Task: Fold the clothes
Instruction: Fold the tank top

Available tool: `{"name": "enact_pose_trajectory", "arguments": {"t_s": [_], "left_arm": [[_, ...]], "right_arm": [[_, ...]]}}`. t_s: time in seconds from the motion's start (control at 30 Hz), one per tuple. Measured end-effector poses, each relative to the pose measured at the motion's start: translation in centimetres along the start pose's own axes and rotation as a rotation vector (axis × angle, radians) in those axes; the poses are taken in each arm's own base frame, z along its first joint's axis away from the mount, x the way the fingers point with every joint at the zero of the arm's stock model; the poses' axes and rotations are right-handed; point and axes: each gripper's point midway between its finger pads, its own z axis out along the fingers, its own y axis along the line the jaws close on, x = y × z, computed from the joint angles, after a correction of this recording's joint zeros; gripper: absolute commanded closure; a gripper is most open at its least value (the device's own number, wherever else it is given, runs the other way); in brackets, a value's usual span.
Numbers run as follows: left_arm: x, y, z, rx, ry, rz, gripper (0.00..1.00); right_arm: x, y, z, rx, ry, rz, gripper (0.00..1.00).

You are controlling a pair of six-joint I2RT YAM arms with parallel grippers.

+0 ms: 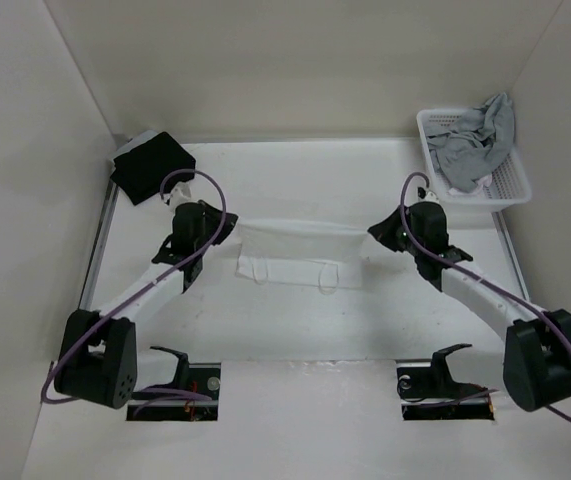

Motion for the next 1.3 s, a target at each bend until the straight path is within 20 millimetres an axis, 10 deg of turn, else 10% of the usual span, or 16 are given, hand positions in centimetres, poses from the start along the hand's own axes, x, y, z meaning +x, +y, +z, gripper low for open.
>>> {"name": "enact_pose_trajectory", "arguments": {"t_s": [0.3, 0.7, 0.97, 1.07, 1.3], "left_arm": [[3.6, 4.4, -5.9, 0.059, 0.017, -0.006, 0.96], [5.6, 9.5, -5.4, -0.044, 0.064, -0.033, 0.94], [5.5, 12.7, -5.3, -0.115, 0.053, -0.073, 0.77], [4.0, 12.2, -5.7, -0.092, 0.004, -0.083, 0.78], [7.1, 3.3, -5.2, 0.099, 0.112, 0.049, 0.78]], "right_arm": [[5.8, -3.6, -4.8, -0.021, 0.028, 0.002, 0.97], [12.8, -3.8, -6.5, -0.01, 0.168, 0.007, 0.96], [15.3, -5.4, -6.7, 0.072, 0.216, 0.025, 0.54], [15.0, -5.6, -6.8, 0.086, 0.194, 0.014, 0.49], [11.9, -3.7, -6.2, 0.082, 0.103, -0.024, 0.88]]}}
